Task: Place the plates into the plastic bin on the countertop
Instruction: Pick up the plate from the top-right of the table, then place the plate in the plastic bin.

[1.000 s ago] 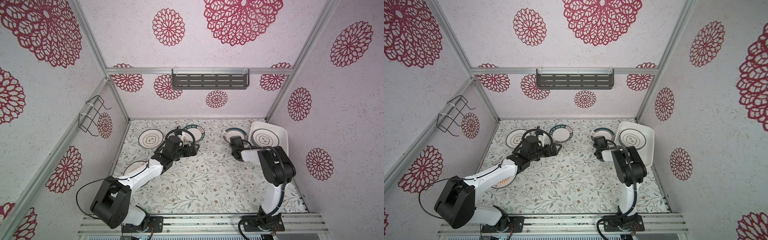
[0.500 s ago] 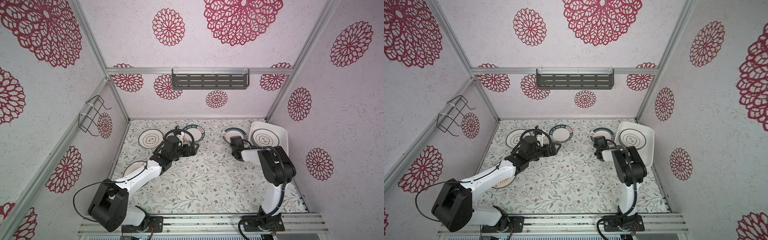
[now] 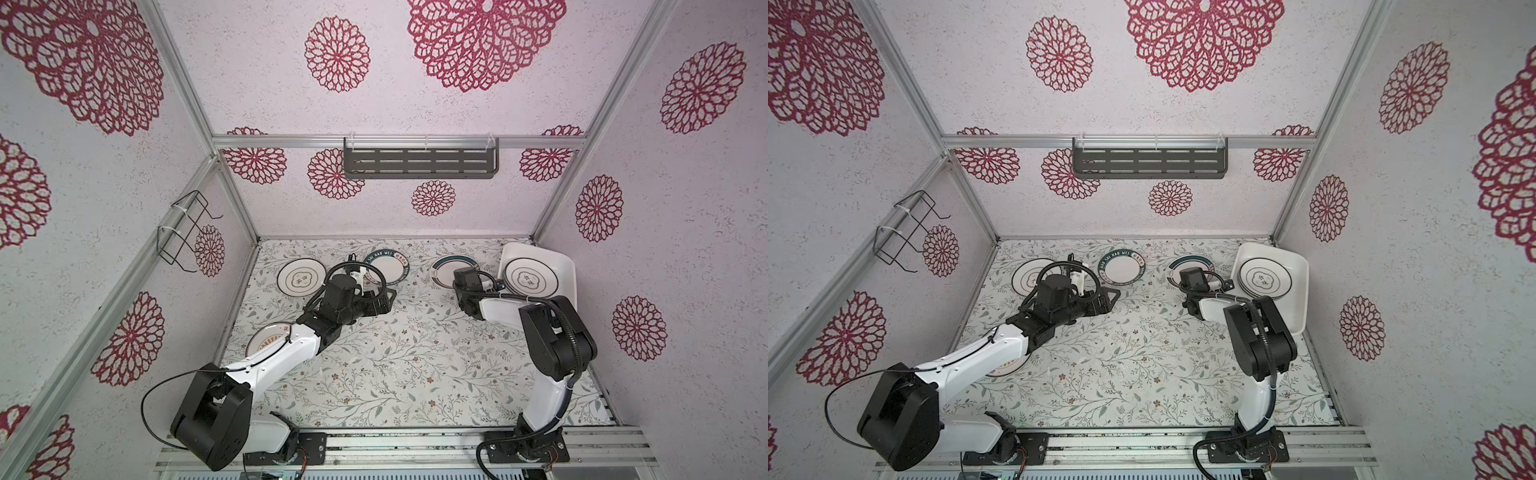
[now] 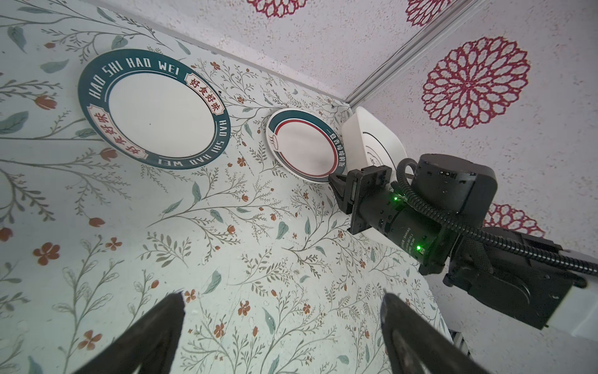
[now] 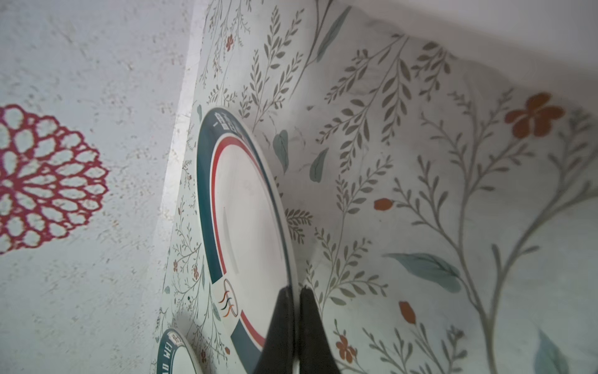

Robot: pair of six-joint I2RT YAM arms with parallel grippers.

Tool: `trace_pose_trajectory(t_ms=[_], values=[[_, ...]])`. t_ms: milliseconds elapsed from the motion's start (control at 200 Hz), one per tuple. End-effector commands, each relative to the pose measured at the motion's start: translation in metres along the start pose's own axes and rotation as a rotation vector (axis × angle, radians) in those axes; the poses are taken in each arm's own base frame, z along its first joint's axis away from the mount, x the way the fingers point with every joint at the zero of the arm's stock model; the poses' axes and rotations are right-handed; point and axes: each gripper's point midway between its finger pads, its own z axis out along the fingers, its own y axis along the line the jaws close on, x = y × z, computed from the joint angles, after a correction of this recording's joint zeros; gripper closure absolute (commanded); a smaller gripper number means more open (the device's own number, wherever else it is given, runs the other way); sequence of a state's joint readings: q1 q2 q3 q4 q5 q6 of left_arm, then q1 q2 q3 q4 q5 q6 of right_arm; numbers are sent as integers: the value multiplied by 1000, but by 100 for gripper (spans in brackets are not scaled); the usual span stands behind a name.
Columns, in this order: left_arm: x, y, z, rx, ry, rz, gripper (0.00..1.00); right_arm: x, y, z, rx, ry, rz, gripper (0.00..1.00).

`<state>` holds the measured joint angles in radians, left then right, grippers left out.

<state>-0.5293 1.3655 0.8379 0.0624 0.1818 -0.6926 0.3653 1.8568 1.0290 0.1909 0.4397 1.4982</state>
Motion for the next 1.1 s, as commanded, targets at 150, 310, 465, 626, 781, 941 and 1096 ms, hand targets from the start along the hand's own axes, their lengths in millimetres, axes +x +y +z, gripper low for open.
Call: trace_pose_trajectory(t_ms=[150, 310, 465, 626, 781, 941, 1096], values=[[-5, -4, -5, 26, -20, 0, 3, -13, 57, -35, -149, 13, -17, 100], [-4, -9, -2, 48, -10, -7, 3, -13, 74, -49, -199, 45, -57, 100], [-5, -14, 3, 65, -9, -9, 3, -18, 86, -66, -239, 55, -84, 100], [-3, -28, 14, 87, 11, 7, 3, -30, 93, -82, -266, 42, -116, 100], [-5, -47, 26, 111, 20, 34, 3, -49, 95, -93, -290, 26, -121, 100], [-9, -66, 40, 135, 33, 61, 3, -70, 96, -103, -320, 18, -124, 100], [-9, -87, 57, 164, 52, 81, 3, -99, 91, -115, -337, -12, -121, 100]])
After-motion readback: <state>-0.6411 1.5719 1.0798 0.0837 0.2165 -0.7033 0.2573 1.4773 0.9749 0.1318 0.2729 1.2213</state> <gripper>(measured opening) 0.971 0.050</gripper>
